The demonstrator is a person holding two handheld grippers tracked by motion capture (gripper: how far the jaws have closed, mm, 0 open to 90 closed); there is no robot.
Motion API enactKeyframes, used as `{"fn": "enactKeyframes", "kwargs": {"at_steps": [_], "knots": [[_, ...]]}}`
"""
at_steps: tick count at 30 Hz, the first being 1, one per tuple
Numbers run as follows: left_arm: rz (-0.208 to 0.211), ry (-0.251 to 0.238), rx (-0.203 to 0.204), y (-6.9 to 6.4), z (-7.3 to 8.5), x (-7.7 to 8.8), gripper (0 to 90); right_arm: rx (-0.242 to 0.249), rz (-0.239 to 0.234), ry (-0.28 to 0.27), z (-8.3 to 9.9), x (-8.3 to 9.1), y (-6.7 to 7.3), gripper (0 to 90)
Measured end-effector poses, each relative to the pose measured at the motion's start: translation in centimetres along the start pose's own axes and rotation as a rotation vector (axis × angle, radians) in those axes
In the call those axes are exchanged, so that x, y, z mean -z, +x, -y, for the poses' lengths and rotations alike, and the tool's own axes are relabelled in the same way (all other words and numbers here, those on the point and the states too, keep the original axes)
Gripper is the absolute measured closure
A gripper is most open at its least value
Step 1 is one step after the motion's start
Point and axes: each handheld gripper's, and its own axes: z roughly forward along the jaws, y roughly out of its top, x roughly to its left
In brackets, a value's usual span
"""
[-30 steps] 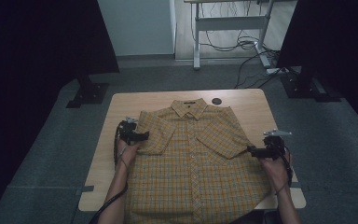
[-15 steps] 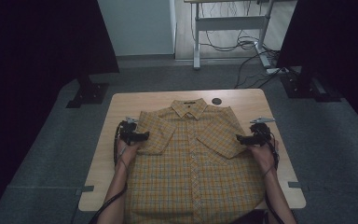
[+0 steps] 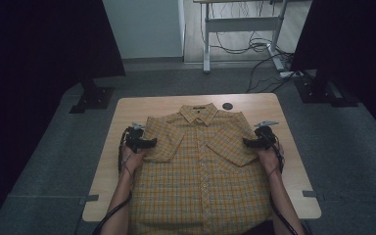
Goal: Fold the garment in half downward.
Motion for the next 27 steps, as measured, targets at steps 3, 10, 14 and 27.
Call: {"fn": "enactKeyframes", "kwargs": {"at_steps": [3, 10, 14, 27], "knots": [[0.014, -0.028, -0.003, -0.1, 0.1, 0.3, 31.4, 0.022, -0.032, 0.001, -0.1, 0.3, 0.4, 44.3], [0.069, -0.049, -0.001, -0.2, 0.3, 0.5, 66.2, -0.018, -0.098, 0.020, -0.2, 0.6, 1.1, 78.6], [0.089, -0.064, 0.025, 0.1, 0.3, 0.6, 80.9, -0.039, -0.111, 0.016, -0.1, 0.7, 1.0, 81.7], [0.064, -0.274, -0.044, -0.8, -1.9, 6.0, 85.7, -0.012, -0.143, -0.115, -2.0, 5.5, 1.9, 84.1]]}}
